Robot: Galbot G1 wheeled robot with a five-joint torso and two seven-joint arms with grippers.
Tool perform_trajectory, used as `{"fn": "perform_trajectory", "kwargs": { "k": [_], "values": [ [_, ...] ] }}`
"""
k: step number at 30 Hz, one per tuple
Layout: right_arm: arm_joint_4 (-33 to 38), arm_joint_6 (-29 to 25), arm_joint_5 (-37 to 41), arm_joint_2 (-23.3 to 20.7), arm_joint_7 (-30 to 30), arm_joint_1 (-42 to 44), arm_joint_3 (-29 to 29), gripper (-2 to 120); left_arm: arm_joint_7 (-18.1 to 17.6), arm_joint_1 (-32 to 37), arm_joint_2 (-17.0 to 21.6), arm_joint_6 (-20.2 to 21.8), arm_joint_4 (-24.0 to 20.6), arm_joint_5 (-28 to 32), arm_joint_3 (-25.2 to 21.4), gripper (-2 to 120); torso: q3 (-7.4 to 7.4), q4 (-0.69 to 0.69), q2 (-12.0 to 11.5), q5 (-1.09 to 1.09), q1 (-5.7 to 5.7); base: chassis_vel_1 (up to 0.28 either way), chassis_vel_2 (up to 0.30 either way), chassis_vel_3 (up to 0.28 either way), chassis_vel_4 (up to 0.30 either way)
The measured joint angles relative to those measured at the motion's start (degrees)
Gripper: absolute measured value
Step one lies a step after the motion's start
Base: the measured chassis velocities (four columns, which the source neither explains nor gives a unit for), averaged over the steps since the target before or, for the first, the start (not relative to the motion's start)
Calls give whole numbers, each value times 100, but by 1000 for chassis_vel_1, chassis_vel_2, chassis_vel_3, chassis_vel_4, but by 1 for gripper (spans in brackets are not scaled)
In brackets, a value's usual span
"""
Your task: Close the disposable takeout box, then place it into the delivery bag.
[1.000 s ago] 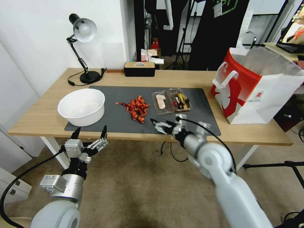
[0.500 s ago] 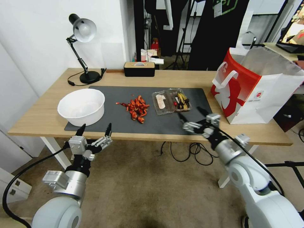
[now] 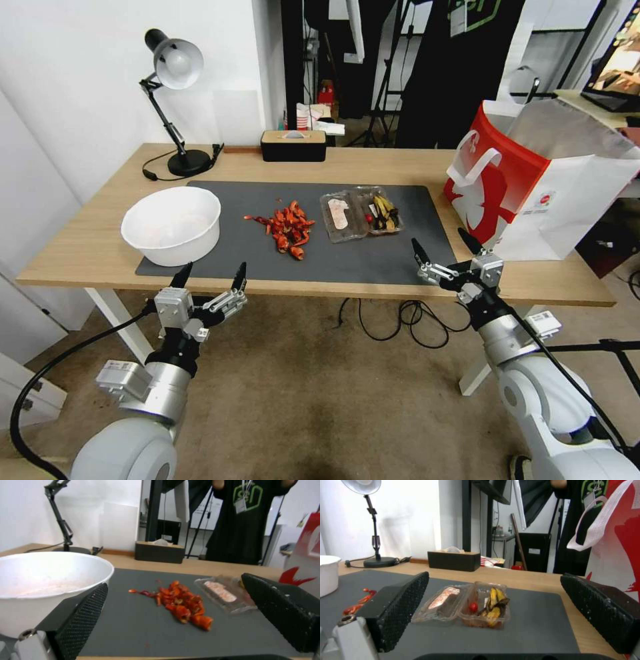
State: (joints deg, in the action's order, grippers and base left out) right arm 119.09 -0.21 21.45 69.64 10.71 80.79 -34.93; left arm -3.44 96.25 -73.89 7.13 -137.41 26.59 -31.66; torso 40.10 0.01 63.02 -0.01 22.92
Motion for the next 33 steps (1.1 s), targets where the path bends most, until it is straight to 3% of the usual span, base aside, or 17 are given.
{"fn": "perform_trajectory", "kwargs": {
  "k": [6, 10, 14, 15, 18, 20, 22, 23, 26, 33],
  "values": [
    [22, 58, 1, -38, -34, 34, -63, 100, -92, -283, 127, 251, -145, 427, -9, 100, 1, -1, 0, 1, 0, 0, 0, 0, 0],
    [101, 123, 9, -35, -86, 127, -136, 100, -217, -708, 272, 566, -237, 1039, 2, 100, 1, 0, 0, 0, 0, 0, 0, 0, 0],
    [190, 164, 9, -13, -130, 257, -257, 100, -513, -1363, 451, 1012, -305, 2187, 185, 100, 1, 0, 0, 0, 0, 0, 0, 0, 0],
    [190, 164, 9, -13, -130, 257, -257, 100, -513, -1363, 451, 1012, -305, 2187, 185, 100, 1, 0, 0, 0, 0, 0, 0, 0, 0],
    [245, 211, -3, 25, -167, 377, -367, 100, -940, -1964, 478, 1341, -256, 3335, 386, 100, 1, -1, 0, 0, 0, 0, 0, 0, 0],
    [258, 218, -10, 40, -172, 405, -389, 100, -1057, -2097, 478, 1402, -241, 3609, 425, 100, 1, -1, 0, 0, 0, 0, 0, 0, 0],
    [300, 235, -37, 93, -186, 498, -452, 100, -1478, -2586, 443, 1588, -117, 4617, 563, 100, 1, 0, 0, 1, 0, 0, 0, 0, 0],
    [300, 235, -37, 93, -186, 498, -452, 100, -1478, -2586, 443, 1588, -117, 4617, 563, 100, 1, 0, 0, 1, 0, 0, 0, 0, 0],
    [380, 258, -82, 182, -192, 630, -538, 100, -1950, -3335, 301, 1687, 270, 5584, 870, 100, 1, 0, 0, 1, 0, 0, 0, 0, 0],
    [439, 287, -142, 309, -192, 784, -674, 100, -2200, -4257, 48, 1772, 926, 5875, 1563, 100, 1, -1, 0, 1, 1, 0, 0, 0, 0]
  ]
}}
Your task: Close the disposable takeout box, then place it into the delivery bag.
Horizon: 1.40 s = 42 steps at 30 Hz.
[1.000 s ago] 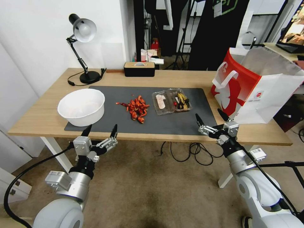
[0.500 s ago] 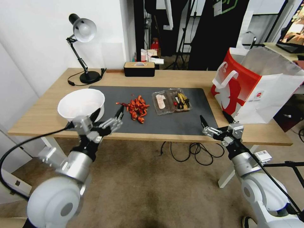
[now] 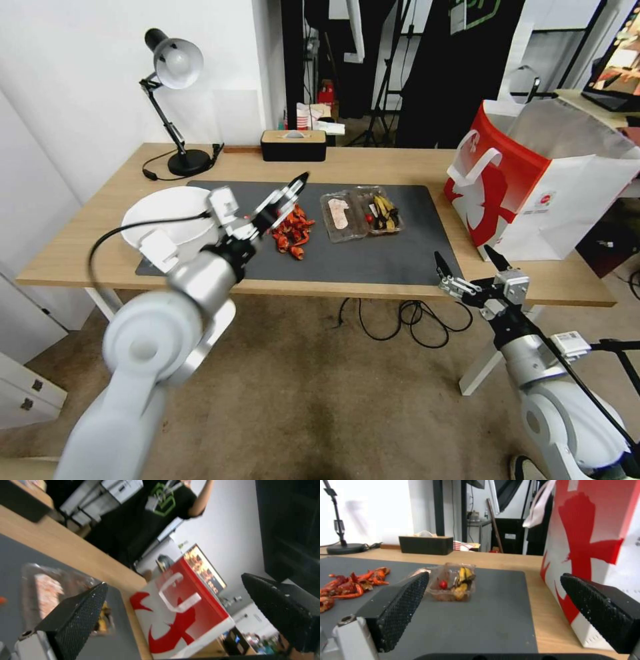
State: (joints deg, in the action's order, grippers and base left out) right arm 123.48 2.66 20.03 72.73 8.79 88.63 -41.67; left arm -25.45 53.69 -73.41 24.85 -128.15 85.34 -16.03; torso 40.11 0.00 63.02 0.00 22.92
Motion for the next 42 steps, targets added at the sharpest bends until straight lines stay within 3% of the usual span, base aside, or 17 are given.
{"fn": "perform_trajectory", "kwargs": {
  "k": [2, 5, 9, 16, 18, 19, 22, 23, 26, 29, 42],
  "values": [
    [4, 0, -19, 31, 0, 20, -14, 100, -27, -116, -49, 7, 139, 0, 137, 100, -1, 1, 0, 1, 0, 0, 0, 0, 0],
    [11, 1, -83, 143, 0, 80, -49, 100, -166, -563, -315, 56, 739, -9, 648, 100, 0, 0, 0, 1, 0, 0, 0, 0, 0],
    [11, 1, -115, 208, 0, 111, -69, 100, -225, -884, -550, 114, 1231, -95, 984, 100, 0, -1, 0, 0, 0, 0, 0, 0, 0],
    [-64, 1, -172, 267, 2, 98, -66, 100, -328, -1239, -852, 226, 1949, -248, 1171, 100, 0, 1, 0, 0, 0, 0, 0, 0, 0],
    [-109, 0, -203, 282, 3, 89, -57, 100, -684, -1428, -1046, 434, 2246, -86, 1062, 100, 0, 0, 0, 0, 0, 0, 0, 0, 0],
    [-109, 0, -203, 282, 3, 89, -57, 100, -684, -1428, -1046, 434, 2246, -86, 1062, 100, 0, 0, 0, 0, 0, 0, 0, 0, 0],
    [-171, -16, -242, 308, 5, 81, -46, 100, -1428, -1682, -1341, 707, 2561, 228, 788, 100, 0, -1, 0, 0, 0, 0, 0, 0, 0],
    [-171, -16, -242, 308, 5, 81, -46, 100, -1428, -1682, -1341, 707, 2561, 228, 788, 100, 0, -1, 0, 0, 0, 0, 0, 0, 0],
    [-230, -37, -256, 318, 6, 46, -48, 100, -1877, -1713, -1482, 864, 2660, 306, 665, 100, 0, 0, 1, 0, 0, 0, 0, 0, 0],
    [-283, -41, -256, 309, 6, -8, -51, 100, -2015, -1500, -1529, 960, 2660, 237, 735, 100, 0, 2, 1, 0, 0, 0, 0, 0, 0],
    [-420, -59, -251, 264, 6, -117, -17, 100, -1852, -1480, -1806, 1020, 3095, -107, 897, 100, -1, 0, 1, 0, 0, 0, 0, 0, 0]
  ]
}}
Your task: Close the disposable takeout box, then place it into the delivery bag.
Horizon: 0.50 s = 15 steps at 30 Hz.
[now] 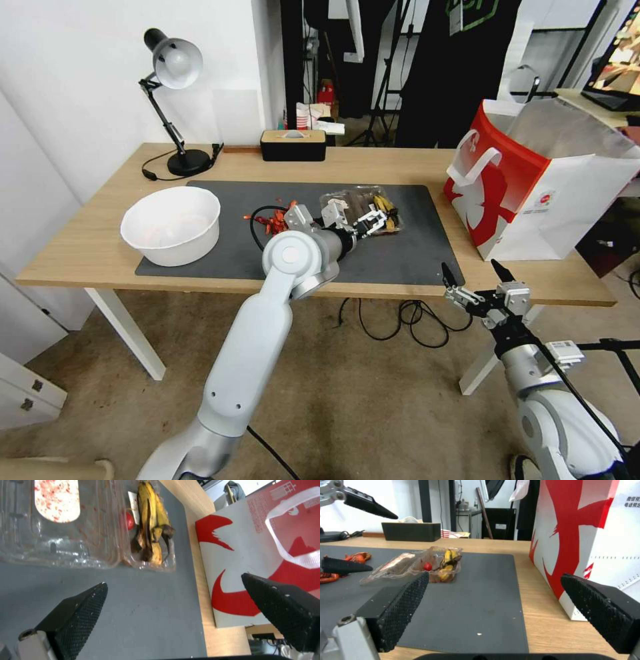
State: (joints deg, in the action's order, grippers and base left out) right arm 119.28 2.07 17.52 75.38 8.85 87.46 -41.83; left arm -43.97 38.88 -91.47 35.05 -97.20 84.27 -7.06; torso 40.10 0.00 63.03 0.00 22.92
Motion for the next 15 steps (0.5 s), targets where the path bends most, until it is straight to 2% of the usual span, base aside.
{"fn": "perform_trajectory", "kwargs": {
  "k": [15],
  "values": [
    [-72, -14, 3, 4, -3, -95, 44, 100, 191, 67, 13, -2, 426, -236, -55, 100, 0, 0, 0, 0, 0, 0, 0, 0, 0]
  ]
}}
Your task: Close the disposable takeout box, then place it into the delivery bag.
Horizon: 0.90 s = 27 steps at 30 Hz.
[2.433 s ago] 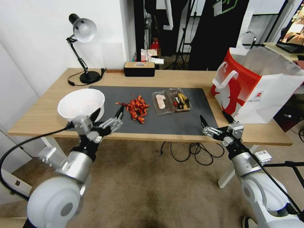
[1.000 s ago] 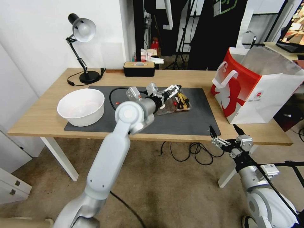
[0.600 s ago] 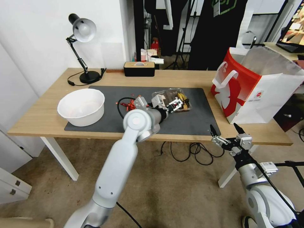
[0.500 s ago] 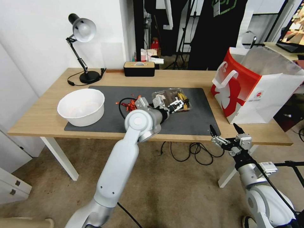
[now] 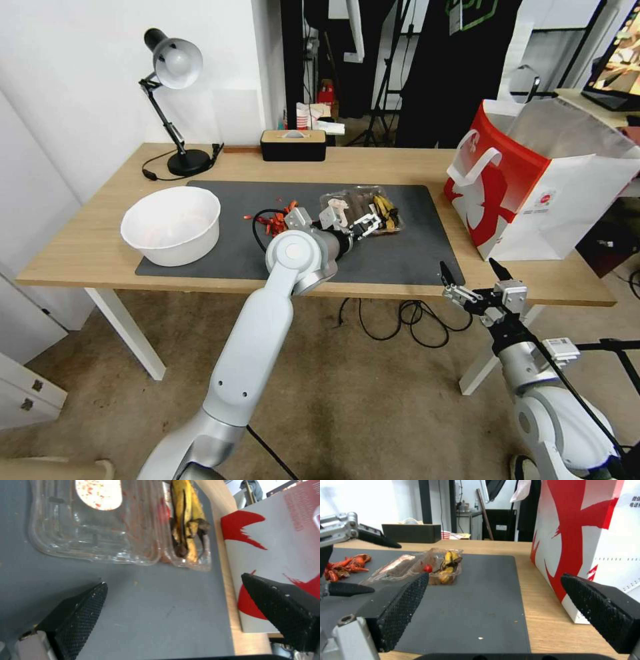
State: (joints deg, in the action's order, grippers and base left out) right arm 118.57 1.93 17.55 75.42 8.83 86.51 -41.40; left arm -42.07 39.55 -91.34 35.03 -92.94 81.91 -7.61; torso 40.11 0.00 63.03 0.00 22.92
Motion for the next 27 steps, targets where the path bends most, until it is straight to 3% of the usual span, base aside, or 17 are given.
{"fn": "perform_trajectory", "kwargs": {
  "k": [6, 27],
  "values": [
    [-12, -48, -12, 33, -2, 30, 22, 100, 224, -9, -22, -37, 174, -261, 16, 100, -2, -2, 1, -1, -3, 0, 0, 0, 0],
    [3, -84, -67, 140, 0, 51, 86, 100, 511, -139, 153, -113, 364, -408, -16, 100, 0, -2, 0, -1, -1, 0, 0, 0, 0]
  ]
}}
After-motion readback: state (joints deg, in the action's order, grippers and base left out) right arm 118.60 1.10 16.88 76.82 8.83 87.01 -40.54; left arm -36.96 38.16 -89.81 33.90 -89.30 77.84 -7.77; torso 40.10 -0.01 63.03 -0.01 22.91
